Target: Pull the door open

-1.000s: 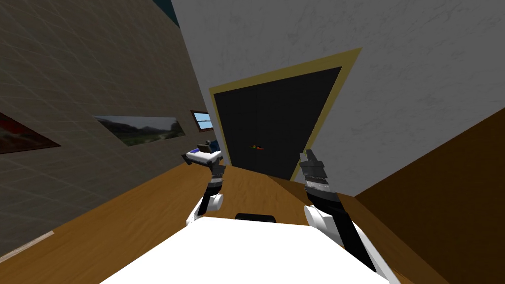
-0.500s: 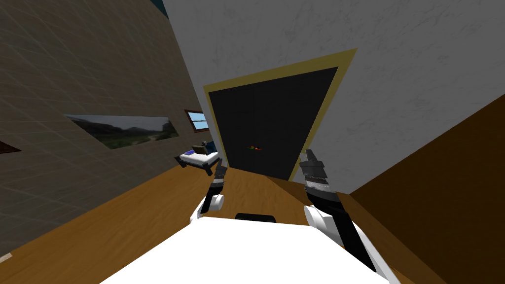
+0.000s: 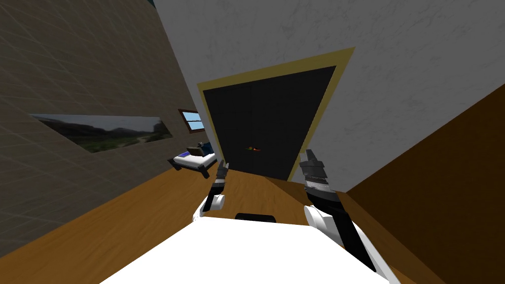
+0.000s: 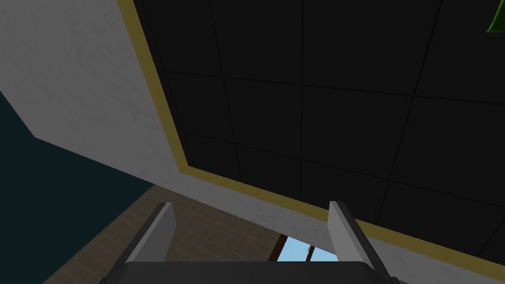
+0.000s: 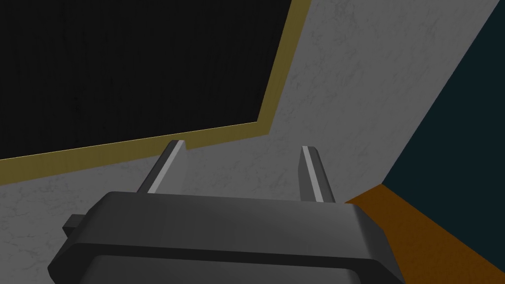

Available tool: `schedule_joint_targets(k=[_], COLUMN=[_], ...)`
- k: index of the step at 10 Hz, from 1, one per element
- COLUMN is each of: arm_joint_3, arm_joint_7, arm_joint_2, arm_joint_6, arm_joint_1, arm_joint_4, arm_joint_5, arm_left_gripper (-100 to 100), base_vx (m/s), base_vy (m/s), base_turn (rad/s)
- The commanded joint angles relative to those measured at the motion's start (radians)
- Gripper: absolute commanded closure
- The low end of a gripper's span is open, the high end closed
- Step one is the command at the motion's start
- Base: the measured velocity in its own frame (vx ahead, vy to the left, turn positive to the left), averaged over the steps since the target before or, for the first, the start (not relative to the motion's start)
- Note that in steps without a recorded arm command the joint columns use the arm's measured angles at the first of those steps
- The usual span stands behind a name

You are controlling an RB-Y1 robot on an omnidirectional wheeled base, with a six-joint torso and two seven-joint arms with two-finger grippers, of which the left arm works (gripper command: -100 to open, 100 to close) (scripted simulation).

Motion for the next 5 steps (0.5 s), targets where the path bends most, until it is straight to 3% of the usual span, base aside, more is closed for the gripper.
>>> schedule_joint_targets(k=[1, 5], arm_joint_3=[-0.001, -0.012], arm_joint_7=[0.003, 0.012], arm_joint_2=[0.003, 0.016], arm_joint_6=[-0.009, -0.024], arm_joint_1=[-0.012, -0.054], arm_joint_4=[0.034, 0.144], arm_joint_5=[0.002, 0.016], arm_left_gripper=[-100, -100], base_vx=[0.055, 0.069], base_vy=[-0.011, -0.013], base_turn=[-0.035, -0.069])
